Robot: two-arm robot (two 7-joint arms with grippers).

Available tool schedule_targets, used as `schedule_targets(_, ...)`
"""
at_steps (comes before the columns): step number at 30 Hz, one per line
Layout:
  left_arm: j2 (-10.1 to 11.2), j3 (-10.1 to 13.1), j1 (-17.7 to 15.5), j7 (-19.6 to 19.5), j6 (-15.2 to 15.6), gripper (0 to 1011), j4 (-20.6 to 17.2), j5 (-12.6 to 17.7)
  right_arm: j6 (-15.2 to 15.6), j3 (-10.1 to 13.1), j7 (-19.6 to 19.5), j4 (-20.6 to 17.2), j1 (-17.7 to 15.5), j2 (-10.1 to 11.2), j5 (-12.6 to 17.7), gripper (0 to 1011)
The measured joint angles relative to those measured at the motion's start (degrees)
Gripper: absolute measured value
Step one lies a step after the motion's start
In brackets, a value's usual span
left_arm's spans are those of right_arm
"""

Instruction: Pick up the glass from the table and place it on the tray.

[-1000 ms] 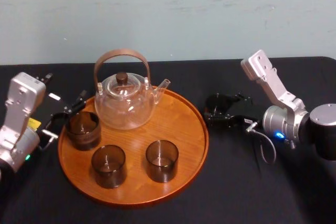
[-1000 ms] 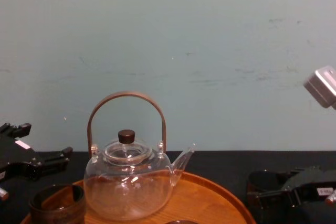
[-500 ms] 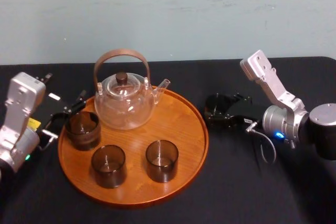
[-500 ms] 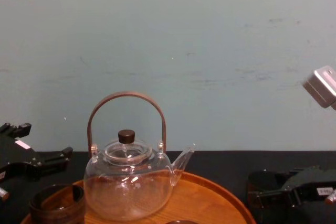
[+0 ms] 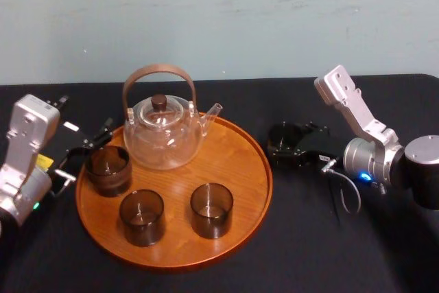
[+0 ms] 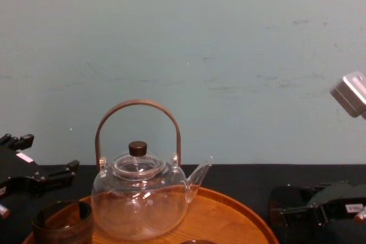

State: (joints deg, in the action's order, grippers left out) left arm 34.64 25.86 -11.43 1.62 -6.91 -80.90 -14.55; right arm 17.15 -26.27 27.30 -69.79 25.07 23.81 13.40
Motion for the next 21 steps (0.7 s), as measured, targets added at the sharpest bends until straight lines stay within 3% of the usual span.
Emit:
schedule_targets(8, 0.00, 0.00, 0.00, 0.00, 0.00, 1001, 0.00, 0.00, -0.19, 0.43, 0.23, -0.87, -0.54, 0.50, 0.33, 907)
schedule_targets(21, 0.00, 0.00, 0.00, 0.00, 0.00, 1001, 0.00, 0.00, -1.30, 2.58, 1.19, -8.58, -3.39, 4.08, 2.11, 907)
